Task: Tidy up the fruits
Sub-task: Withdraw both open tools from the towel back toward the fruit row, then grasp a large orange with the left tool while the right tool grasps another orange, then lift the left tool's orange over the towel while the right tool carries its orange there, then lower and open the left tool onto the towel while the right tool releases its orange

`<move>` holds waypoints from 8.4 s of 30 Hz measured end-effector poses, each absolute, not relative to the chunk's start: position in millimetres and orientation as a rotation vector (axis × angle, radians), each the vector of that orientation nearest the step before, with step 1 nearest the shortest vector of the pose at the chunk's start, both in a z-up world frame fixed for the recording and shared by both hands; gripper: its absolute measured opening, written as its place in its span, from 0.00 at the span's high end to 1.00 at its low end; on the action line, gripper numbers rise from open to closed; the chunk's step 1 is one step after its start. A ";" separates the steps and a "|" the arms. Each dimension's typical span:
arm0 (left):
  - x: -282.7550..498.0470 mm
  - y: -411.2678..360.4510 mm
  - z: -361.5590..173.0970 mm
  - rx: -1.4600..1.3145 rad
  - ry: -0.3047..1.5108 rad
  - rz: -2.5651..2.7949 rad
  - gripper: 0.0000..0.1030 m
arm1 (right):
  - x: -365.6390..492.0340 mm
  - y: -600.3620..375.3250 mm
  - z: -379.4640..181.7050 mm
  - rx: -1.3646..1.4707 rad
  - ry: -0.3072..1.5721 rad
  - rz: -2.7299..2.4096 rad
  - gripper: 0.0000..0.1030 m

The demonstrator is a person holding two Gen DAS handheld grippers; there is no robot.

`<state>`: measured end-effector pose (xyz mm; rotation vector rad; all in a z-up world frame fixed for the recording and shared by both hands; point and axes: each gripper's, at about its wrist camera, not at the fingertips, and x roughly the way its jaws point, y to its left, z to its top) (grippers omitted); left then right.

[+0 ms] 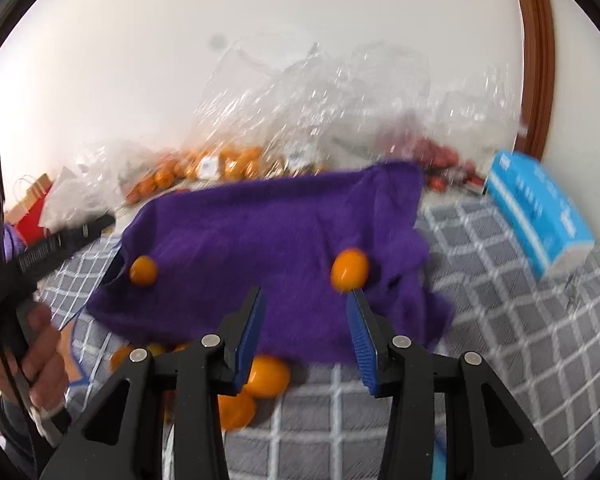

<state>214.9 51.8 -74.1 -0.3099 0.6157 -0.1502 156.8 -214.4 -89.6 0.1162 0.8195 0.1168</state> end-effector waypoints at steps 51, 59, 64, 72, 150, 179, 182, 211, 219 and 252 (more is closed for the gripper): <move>136.5 88.6 -147.2 -0.318 0.787 -0.147 0.46 | 139.8 -210.0 -147.6 0.093 0.945 0.133 0.67; 135.9 74.8 -149.0 -0.269 0.792 -0.203 0.46 | 126.2 -215.1 -140.8 0.093 0.837 0.155 0.67; 133.2 62.0 -144.1 -0.308 0.823 -0.328 0.46 | 122.2 -217.1 -136.9 0.101 0.809 0.158 0.67; 141.3 33.2 -137.3 -0.296 0.895 -0.320 0.46 | 115.4 -228.2 -133.1 0.104 0.774 0.097 0.67; 104.8 65.0 -130.9 -0.271 0.646 -0.188 0.61 | 100.3 -219.6 -120.2 0.072 0.669 0.160 0.67; 194.0 56.4 -58.5 -0.286 0.621 -0.197 0.61 | 189.5 -210.0 -27.7 0.096 0.530 0.235 0.67; 214.3 54.8 -64.7 -0.302 0.628 -0.186 0.61 | 205.5 -214.3 -29.3 0.092 0.532 0.220 0.67; 262.5 72.2 -135.3 -0.367 0.673 -0.126 0.61 | 268.9 -247.5 -122.3 0.119 0.724 0.097 0.67; 269.1 68.6 -145.2 -0.352 0.700 -0.126 0.61 | 276.5 -251.9 -134.6 0.131 0.773 0.061 0.67; 267.3 58.0 -146.0 -0.287 0.710 -0.136 0.61 | 265.4 -257.3 -129.4 0.166 0.715 0.035 0.66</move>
